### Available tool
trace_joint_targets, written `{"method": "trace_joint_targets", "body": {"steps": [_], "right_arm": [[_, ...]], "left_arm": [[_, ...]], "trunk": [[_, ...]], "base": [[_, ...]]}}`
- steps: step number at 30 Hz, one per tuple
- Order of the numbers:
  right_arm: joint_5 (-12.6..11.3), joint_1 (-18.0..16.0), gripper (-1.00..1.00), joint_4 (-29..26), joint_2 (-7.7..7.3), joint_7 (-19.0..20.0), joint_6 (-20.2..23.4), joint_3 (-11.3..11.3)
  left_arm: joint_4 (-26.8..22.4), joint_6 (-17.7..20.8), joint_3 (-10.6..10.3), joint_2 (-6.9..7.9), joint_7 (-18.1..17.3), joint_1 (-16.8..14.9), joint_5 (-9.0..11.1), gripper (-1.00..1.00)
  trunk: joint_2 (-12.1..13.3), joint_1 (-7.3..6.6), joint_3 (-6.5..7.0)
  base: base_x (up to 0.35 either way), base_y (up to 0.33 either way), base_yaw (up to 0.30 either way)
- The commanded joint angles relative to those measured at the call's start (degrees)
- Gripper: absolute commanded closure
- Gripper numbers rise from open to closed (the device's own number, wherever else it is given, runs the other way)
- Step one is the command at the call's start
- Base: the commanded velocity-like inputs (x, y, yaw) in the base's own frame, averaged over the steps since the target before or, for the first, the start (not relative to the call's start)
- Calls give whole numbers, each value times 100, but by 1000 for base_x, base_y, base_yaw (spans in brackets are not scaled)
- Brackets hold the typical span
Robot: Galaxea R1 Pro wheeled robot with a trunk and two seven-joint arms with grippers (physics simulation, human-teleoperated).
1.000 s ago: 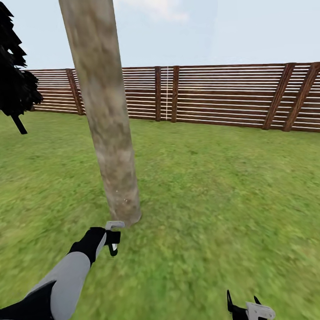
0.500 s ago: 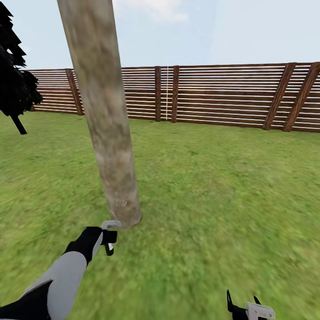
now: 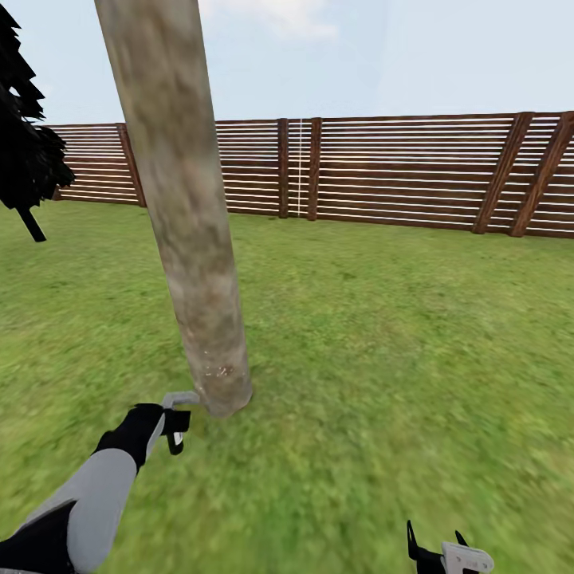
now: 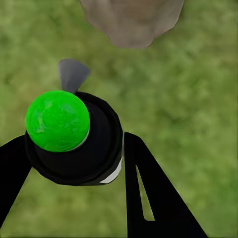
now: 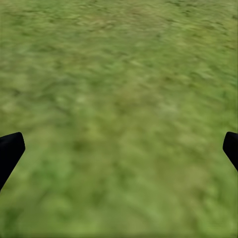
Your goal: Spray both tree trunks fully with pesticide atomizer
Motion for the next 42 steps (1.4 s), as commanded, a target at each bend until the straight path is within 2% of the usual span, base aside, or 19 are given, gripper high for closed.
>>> {"method": "trace_joint_targets", "body": {"steps": [1,3,7,9,11,12,14,16,19,22,24,27,31,34,36,37,38,40,42], "right_arm": [[0,0,-100,0,0,0,0,0],[0,-1,-100,0,0,0,0,0],[0,0,-100,0,0,0,0,0],[0,0,-100,0,0,0,0,0],[0,2,-100,0,0,0,0,0],[0,1,-100,0,0,0,0,0],[0,0,-100,0,0,0,0,0],[0,-1,-100,0,0,0,0,0],[0,0,-100,0,0,0,0,0],[0,0,-100,0,0,0,4,0],[0,4,-100,0,0,0,1,0],[-3,2,-100,0,0,0,1,0],[0,2,-100,0,0,0,0,0],[-2,1,-100,0,0,0,0,0],[-1,1,-100,0,0,0,0,0],[-1,1,-100,0,0,0,0,0],[0,0,-100,0,0,0,0,0],[0,1,-100,0,0,0,0,0],[0,1,-100,0,0,0,0,0]], "left_arm": [[0,2,1,8,0,-7,13,100],[8,-32,1,-55,0,4,8,100],[48,-55,-13,-505,-3,25,-11,100],[23,-57,-121,-570,-3,23,-15,100],[9,-57,-179,-534,-2,19,-7,100],[0,-53,-184,-435,-2,15,-5,100],[-5,-33,-165,-95,-13,-29,10,100],[-8,-35,-162,47,-36,-45,12,100],[-8,-64,-190,14,-73,-38,14,100],[-6,-75,-202,-196,-81,-26,0,100],[-13,-77,-207,-219,-81,-46,-3,100],[-123,-55,-210,-119,-89,-74,-3,100],[-805,30,-203,64,-186,-60,13,100],[-880,37,-202,-126,-247,-5,14,100],[-884,37,-206,-369,-261,-1,3,100],[-885,37,-209,-555,-264,0,-2,100],[-885,37,-209,-634,-265,-2,-3,100],[-885,37,-210,-712,-266,-12,-4,100],[-885,42,-210,-695,-266,-21,-4,100]], "trunk": [[0,0,0],[0,0,0],[0,0,0],[0,0,0],[0,0,0],[0,0,0],[0,0,0],[0,0,0],[0,0,0],[0,0,0],[0,0,0],[0,0,0],[0,0,0],[0,0,0],[0,0,0],[0,0,0],[0,0,0],[0,0,0],[0,0,0]], "base": [[0,0,0],[0,0,0],[0,0,0],[0,0,0],[0,0,0],[0,0,0],[0,0,0],[0,0,0],[-2,0,0],[-191,0,0],[-92,0,0],[-21,0,0],[-1,0,0],[0,0,0],[0,0,0],[0,0,0],[0,0,0],[0,0,0],[-114,19,0]]}}
